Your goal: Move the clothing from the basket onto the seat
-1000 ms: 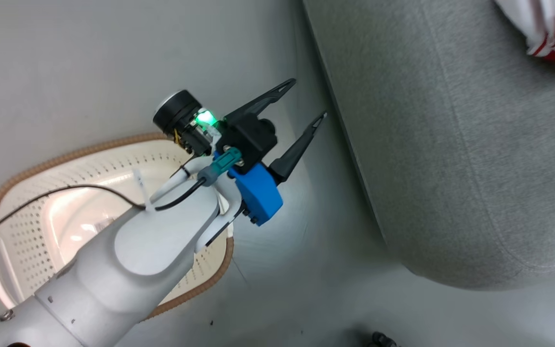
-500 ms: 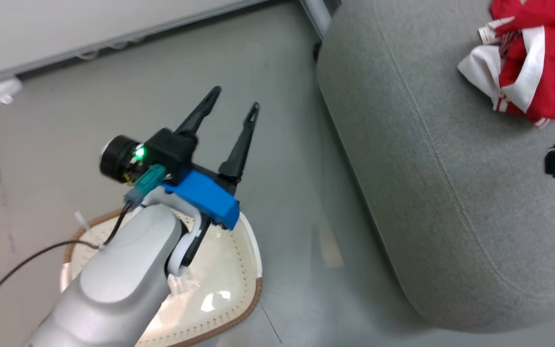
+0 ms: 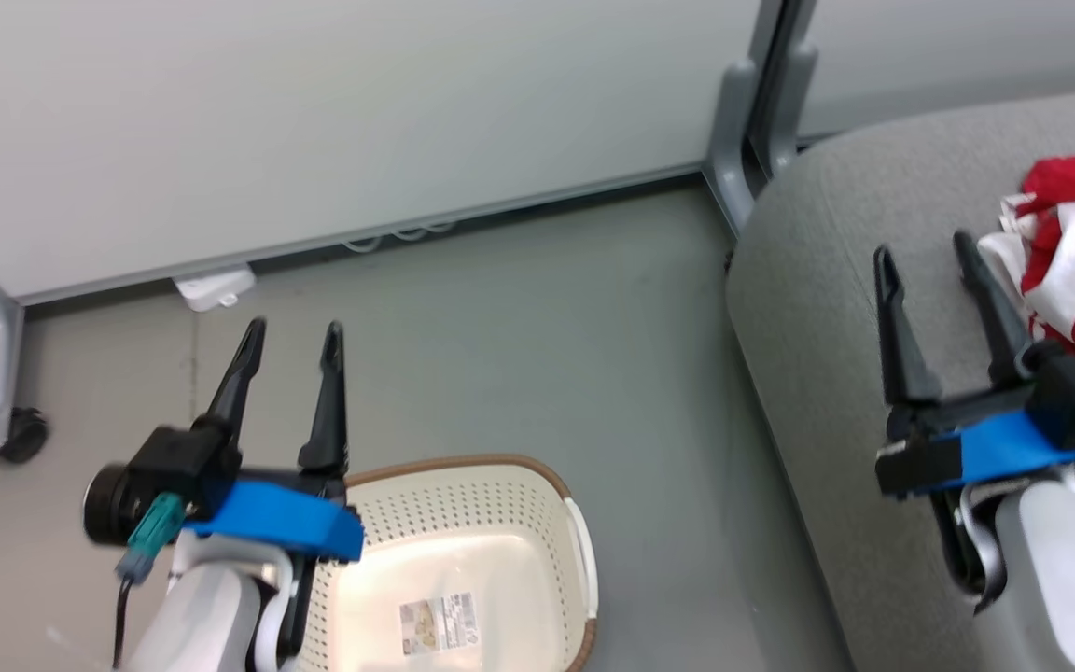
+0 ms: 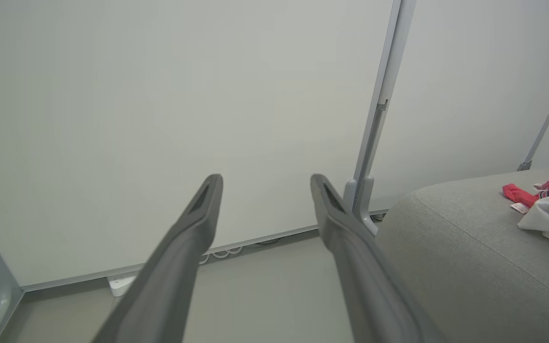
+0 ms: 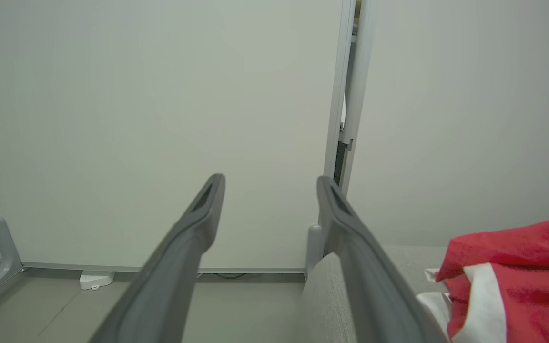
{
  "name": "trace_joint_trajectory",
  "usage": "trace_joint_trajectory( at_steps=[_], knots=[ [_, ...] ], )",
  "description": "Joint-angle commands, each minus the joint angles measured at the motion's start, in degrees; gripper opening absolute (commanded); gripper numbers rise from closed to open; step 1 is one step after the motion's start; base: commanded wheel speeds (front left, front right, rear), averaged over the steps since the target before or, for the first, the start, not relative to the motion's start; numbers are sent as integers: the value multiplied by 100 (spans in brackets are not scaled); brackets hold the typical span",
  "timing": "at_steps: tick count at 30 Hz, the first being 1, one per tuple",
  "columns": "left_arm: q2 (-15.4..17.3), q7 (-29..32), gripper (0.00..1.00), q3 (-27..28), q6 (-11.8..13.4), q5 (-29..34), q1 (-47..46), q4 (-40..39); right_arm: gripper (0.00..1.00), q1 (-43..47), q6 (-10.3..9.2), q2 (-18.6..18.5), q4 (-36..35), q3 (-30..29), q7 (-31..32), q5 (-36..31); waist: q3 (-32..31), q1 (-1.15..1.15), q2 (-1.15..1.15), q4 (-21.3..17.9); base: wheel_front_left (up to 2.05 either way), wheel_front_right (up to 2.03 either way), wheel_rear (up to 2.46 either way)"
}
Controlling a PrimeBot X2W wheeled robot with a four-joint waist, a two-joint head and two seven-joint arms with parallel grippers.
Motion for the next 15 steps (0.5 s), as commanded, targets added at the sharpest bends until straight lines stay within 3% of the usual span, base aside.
trace_joint_trajectory(
  at_steps=[1, 15],
  knots=[
    [-33, -17, 100, 141, -30, 64, 192, -48, 100, 178, -6, 35, 20, 7, -2, 19, -243, 1, 0, 219, 0, 0, 0],
    [-662, -18, 100, 1392, -651, 749, 1430, -190, 100, 1427, -6, 307, 38, -312, -3, 146, -845, 1, 0, 538, 0, 0, 0]
  ],
)
